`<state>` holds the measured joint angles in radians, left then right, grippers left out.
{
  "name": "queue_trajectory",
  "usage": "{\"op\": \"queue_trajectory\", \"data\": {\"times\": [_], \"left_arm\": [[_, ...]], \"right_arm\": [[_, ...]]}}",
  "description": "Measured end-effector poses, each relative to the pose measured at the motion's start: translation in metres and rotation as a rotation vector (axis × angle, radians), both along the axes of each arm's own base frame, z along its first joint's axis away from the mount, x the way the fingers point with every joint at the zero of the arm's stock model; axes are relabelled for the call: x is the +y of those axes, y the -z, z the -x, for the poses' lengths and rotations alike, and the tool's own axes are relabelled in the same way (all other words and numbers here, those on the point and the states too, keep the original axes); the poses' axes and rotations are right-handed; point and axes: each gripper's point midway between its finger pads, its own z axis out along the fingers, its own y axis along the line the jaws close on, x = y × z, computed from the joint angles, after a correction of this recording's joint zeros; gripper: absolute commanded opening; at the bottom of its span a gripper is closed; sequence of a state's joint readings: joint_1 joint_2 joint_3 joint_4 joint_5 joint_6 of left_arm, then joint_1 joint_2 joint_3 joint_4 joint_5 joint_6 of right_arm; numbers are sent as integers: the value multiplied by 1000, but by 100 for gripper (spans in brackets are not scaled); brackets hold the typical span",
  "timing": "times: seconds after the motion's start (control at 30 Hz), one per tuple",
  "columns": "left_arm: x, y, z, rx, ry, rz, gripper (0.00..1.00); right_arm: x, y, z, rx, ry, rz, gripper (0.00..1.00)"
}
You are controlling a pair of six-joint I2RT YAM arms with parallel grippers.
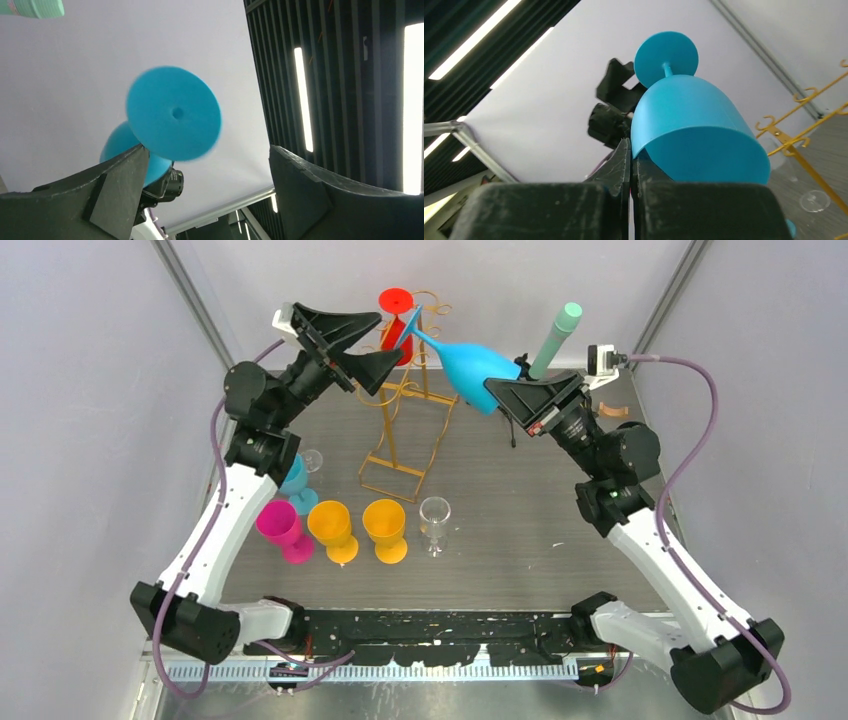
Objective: Take the wine glass off the wine glass rack
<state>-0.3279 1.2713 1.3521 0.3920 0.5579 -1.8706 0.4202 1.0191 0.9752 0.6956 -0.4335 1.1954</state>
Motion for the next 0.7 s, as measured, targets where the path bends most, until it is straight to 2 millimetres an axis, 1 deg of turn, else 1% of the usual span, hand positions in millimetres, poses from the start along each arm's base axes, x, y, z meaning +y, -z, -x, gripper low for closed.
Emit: {"op": "queue_trajectory", "data": {"times": [0.07,0.13,0.17,0.23,0.33,0.4,0.5,0.57,0.6,0.7], "left_arm": [[3,-2,9,-43,-24,-35,99],[5,-6,17,-88,-44,-61,100],[6,-10,20,-118,-55,-77,100],[6,-16,28,-196,-78,-121,100],[5,-10,30,-249,-95,-184,100],[4,2,26,-268,-122,-248,100],[4,26,17,-265,-165,-365,100],[7,44,12,-259,-198,-457,100],[9,53,10,-256,-215,-506,100],[18,69,8,-261,-265,-627,100]], "right_arm": [[-4,5,-5,26,62,40,0],[-12,8,-10,46,145,99,0],[-21,12,-13,69,223,156,0],[-31,18,-15,101,301,221,0],[-46,35,-17,165,396,343,0],[-55,51,-17,219,443,441,0],[-65,81,-17,303,473,593,0],[-69,107,-15,363,471,702,0],[-72,125,-13,402,464,772,0],[-78,164,-5,483,426,917,0]]}}
